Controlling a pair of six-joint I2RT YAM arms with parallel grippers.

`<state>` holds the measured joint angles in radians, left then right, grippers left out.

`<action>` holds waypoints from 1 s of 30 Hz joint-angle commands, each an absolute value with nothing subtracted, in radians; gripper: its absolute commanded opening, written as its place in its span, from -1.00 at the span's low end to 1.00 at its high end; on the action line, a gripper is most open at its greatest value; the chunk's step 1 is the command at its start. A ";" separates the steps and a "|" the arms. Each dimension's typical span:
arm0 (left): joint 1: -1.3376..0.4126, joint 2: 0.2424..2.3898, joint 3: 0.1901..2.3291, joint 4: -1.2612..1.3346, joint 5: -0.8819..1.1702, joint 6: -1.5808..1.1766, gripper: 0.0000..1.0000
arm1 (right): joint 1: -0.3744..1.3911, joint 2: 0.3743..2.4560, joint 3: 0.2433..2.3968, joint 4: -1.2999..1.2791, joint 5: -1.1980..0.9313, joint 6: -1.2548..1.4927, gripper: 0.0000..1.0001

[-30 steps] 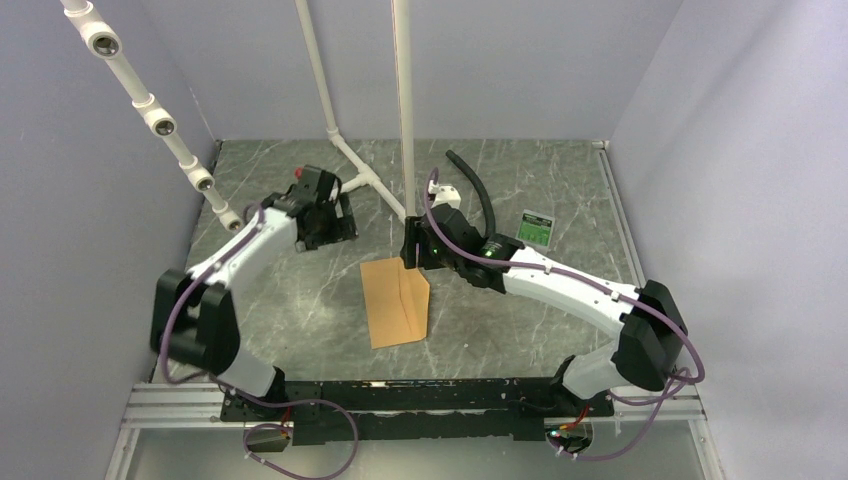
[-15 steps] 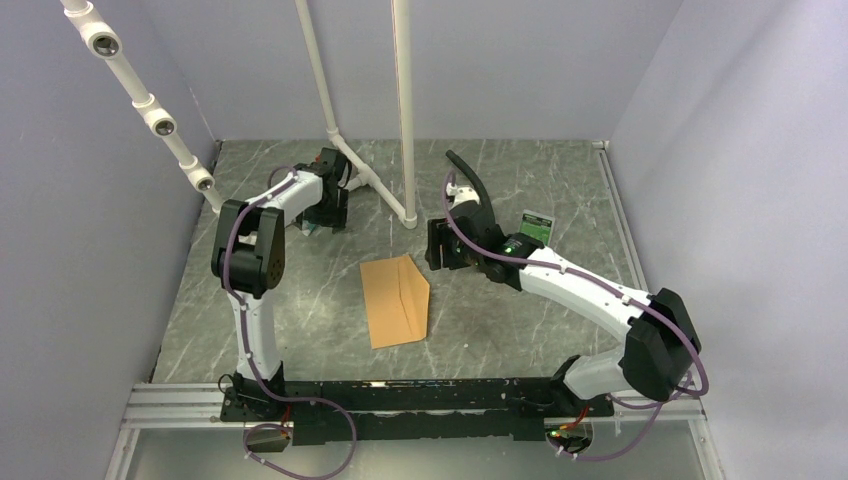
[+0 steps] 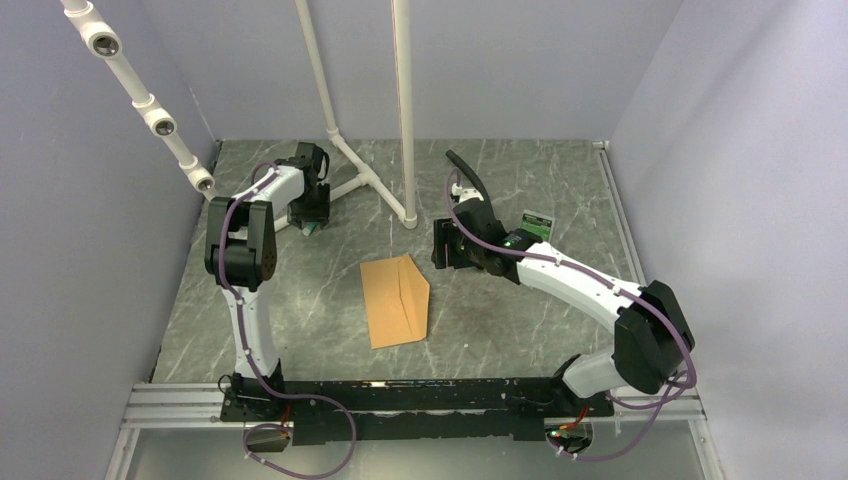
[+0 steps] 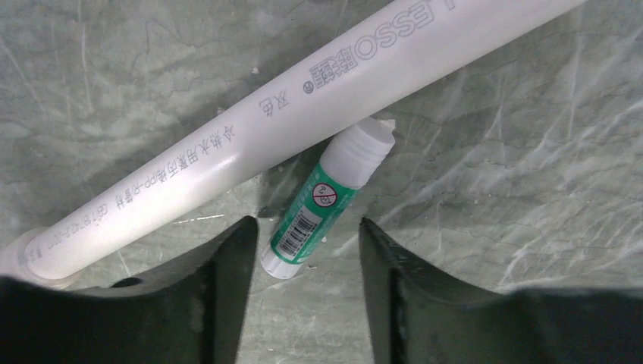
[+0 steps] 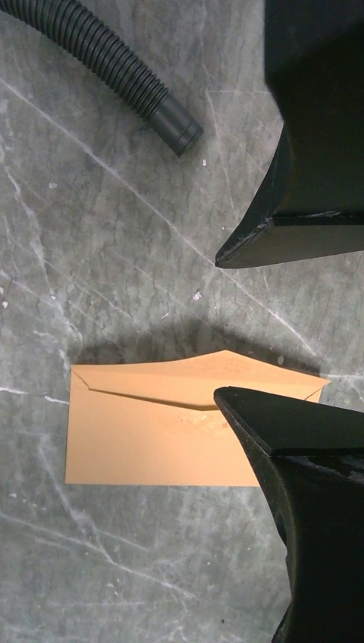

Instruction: Place the letter into the envelope and seal it

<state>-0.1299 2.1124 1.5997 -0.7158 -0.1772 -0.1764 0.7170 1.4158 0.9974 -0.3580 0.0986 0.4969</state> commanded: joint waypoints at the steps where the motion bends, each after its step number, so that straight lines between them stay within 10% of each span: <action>1: -0.127 2.141 1.605 -0.713 -0.055 -0.186 -0.02 | 0.713 1.359 1.003 -0.271 0.069 0.473 0.26; 9: -0.128 2.117 1.596 -0.714 0.026 -0.206 -0.94 | 0.677 1.380 1.049 -0.338 0.069 0.504 0.24; 30: -0.408 1.422 1.179 -0.492 0.660 -0.083 -0.95 | 0.536 1.475 1.256 -0.250 -0.668 0.693 0.47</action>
